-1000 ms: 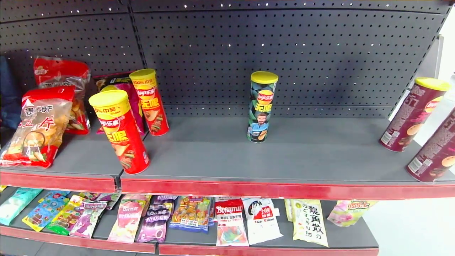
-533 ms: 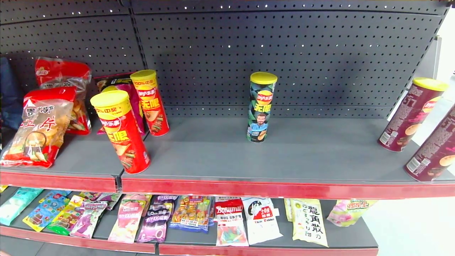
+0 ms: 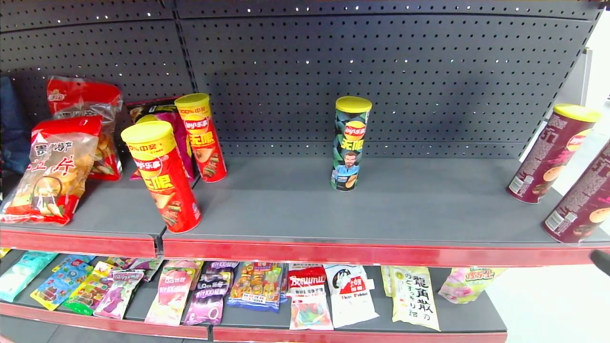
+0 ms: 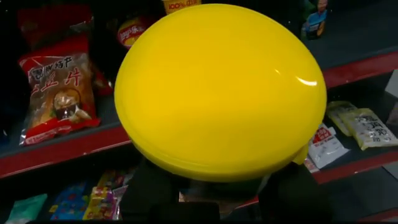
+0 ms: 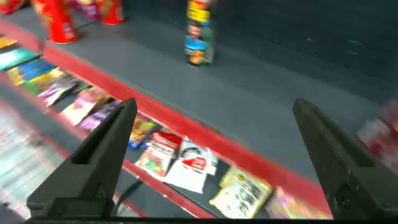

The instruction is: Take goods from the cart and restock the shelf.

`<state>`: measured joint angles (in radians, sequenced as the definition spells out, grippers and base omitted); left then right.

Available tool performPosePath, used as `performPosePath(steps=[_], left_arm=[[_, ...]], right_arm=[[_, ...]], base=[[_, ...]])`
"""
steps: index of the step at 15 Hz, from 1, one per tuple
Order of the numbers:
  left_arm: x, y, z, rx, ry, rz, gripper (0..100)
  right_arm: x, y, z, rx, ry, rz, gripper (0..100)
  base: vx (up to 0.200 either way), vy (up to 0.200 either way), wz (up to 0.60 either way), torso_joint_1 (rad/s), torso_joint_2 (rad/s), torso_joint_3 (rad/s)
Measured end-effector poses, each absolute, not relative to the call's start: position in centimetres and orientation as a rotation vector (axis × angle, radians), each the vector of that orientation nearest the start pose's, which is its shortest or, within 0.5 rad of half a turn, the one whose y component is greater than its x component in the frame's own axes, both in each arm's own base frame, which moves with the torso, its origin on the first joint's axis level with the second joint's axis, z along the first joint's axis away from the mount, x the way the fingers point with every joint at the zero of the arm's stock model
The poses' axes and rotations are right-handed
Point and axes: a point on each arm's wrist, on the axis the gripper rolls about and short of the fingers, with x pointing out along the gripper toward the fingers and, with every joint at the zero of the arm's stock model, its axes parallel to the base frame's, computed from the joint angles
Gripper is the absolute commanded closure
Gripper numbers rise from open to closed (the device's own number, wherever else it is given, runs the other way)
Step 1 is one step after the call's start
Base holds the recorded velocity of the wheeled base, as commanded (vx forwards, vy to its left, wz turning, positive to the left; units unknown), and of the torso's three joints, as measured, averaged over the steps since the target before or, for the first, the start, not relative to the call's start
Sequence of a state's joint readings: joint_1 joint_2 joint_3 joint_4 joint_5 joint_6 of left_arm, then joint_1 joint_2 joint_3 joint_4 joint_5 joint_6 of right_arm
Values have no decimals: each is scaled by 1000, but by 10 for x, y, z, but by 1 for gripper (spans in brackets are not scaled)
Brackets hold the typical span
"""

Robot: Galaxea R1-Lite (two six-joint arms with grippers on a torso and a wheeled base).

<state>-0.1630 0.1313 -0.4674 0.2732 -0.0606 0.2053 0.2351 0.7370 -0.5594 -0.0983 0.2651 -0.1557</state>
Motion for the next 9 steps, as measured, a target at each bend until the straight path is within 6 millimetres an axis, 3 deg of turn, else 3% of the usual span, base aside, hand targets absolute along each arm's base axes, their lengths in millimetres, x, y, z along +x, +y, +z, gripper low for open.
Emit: performPosePath(steps=[4, 9], left_arm=[[-50, 8, 182, 199, -64, -133, 100], [-50, 10, 186, 198, -85, -65, 100]], right_arm=[[147, 60, 254, -174, 102, 632, 0], [245, 107, 245, -173, 93, 672, 0]], base=[[0, 0, 0, 0, 0, 0], [0, 0, 0, 0, 0, 0]])
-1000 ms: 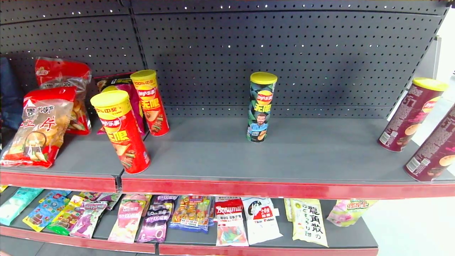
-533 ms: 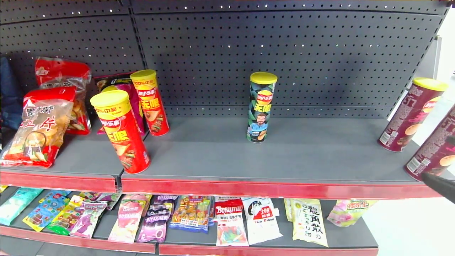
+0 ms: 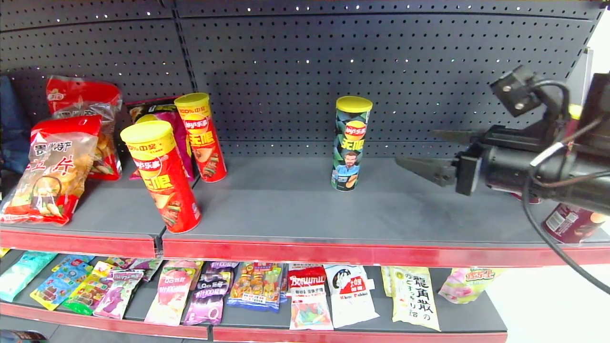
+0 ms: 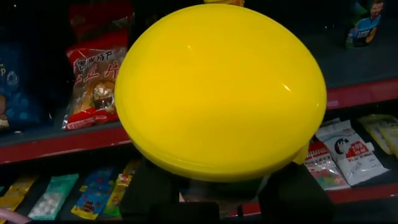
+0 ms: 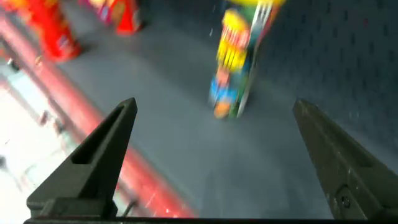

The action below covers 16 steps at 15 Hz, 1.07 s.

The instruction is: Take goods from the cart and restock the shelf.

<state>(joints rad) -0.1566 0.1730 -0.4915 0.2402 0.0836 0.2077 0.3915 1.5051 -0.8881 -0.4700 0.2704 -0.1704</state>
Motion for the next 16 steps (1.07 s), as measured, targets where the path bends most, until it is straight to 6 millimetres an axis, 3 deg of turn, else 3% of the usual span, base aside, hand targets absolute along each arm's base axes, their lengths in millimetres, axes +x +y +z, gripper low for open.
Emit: performPosePath(steps=[6, 16], left_arm=[[-50, 10, 189, 235, -87, -61, 100], [-49, 10, 187, 236, -79, -62, 100]], right_arm=[[320, 157, 229, -115, 75, 588, 0], [377, 185, 214, -89, 56, 500, 0]], base=[[0, 0, 0, 0, 0, 0], [0, 0, 0, 0, 0, 0]])
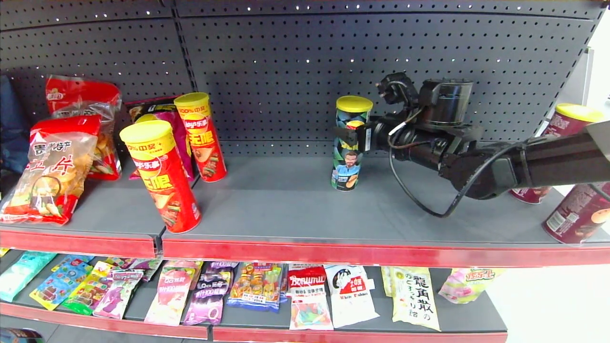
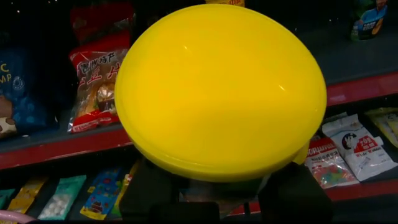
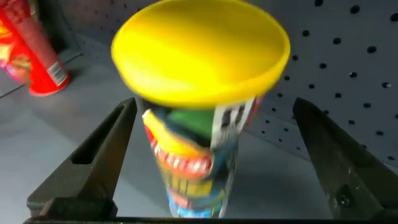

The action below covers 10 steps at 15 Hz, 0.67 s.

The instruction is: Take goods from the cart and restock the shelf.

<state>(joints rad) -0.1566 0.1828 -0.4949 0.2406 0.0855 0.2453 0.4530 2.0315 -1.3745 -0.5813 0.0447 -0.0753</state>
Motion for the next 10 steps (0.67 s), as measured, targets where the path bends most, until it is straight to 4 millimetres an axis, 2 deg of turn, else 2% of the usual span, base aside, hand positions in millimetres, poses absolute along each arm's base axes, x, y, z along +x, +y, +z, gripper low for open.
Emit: performPosePath(steps=[9, 10], left_arm=[[-49, 10, 184, 237, -75, -62, 100], [-49, 10, 184, 237, -76, -62, 100]], right_arm=[[395, 201, 202, -84, 58, 474, 0], [396, 202, 200, -85, 61, 472, 100]], base=[[0, 0, 0, 0, 0, 0], [0, 0, 0, 0, 0, 0]])
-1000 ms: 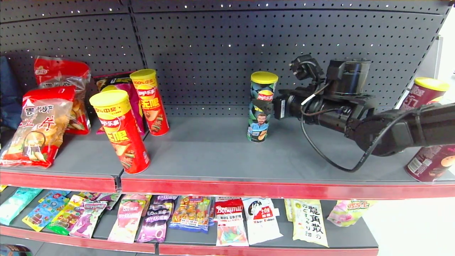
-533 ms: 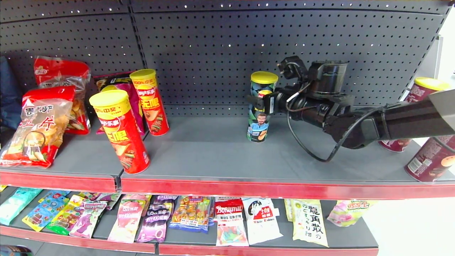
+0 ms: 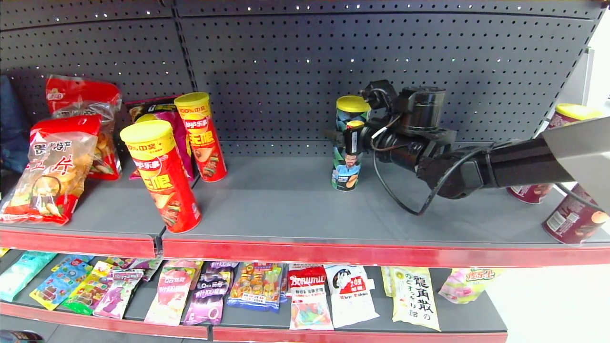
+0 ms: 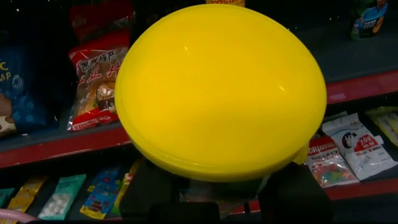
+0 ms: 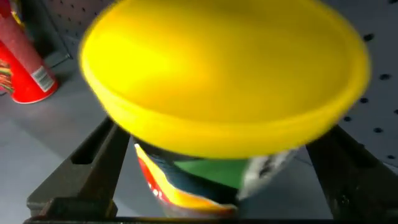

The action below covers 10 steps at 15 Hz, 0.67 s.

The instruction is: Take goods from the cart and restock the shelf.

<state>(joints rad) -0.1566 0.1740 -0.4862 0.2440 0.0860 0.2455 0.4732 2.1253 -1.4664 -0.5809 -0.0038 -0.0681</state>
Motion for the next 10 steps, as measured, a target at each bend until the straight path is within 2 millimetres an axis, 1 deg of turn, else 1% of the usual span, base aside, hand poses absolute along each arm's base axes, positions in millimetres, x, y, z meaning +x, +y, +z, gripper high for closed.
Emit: performPosePath(steps=[5, 7, 10], left_arm=[[-49, 10, 178, 238, -66, -63, 100], [-49, 10, 176, 238, -68, -62, 100], [-50, 10, 175, 238, -71, -64, 100]], right_arm=[[390, 216, 195, -89, 72, 452, 100], [384, 223, 199, -88, 68, 435, 100], [367, 228, 209, -84, 55, 380, 100]], base=[[0, 0, 0, 0, 0, 0], [0, 0, 0, 0, 0, 0], [0, 0, 0, 0, 0, 0]])
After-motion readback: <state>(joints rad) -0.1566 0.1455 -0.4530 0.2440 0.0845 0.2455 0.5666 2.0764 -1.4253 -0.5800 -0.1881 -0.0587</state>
